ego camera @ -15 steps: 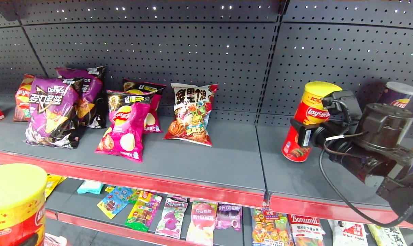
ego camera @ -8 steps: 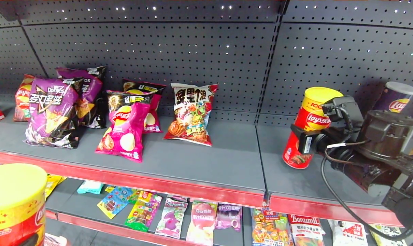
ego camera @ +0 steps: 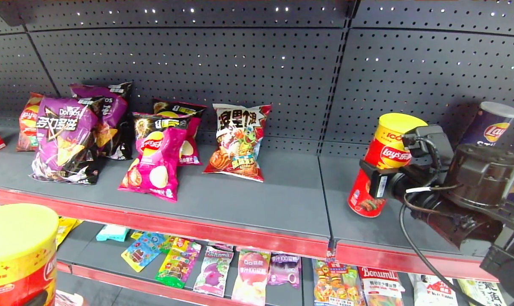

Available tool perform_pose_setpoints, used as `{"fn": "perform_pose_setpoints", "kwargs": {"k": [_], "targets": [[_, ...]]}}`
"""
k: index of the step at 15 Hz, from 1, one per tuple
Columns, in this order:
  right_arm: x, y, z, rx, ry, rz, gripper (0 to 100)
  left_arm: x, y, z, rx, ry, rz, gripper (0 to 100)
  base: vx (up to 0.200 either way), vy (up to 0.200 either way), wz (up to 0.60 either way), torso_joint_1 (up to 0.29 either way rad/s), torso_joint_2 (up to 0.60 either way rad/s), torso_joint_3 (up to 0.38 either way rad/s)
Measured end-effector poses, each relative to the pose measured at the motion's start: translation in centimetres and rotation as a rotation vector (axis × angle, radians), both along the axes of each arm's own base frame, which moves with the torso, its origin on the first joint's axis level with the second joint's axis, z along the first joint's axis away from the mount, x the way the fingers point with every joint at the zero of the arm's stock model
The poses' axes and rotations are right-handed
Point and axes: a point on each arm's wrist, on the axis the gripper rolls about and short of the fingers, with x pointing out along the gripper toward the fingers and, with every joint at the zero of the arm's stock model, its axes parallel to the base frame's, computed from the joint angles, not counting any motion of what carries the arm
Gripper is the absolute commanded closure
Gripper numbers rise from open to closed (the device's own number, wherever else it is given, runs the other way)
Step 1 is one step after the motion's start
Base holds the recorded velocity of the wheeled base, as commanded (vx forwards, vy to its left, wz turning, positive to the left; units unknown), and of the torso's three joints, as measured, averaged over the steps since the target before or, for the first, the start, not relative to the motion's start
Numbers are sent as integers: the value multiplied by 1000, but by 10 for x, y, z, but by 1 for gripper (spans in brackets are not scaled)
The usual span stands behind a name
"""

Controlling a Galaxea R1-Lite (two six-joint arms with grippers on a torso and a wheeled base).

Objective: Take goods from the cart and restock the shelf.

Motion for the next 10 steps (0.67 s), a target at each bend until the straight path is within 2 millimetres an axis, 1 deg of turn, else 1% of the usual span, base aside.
{"fn": "perform_pose_setpoints", "kwargs": {"k": [4, 10], "targets": [[-9, -1, -6, -13, 26, 11, 100, 0, 0, 0, 0, -2, 0, 100, 0, 0, 0, 0, 0, 0], [-8, 0, -4, -11, 18, 4, 100, -1, 0, -2, 0, 2, 0, 100, 0, 0, 0, 0, 0, 0]]}}
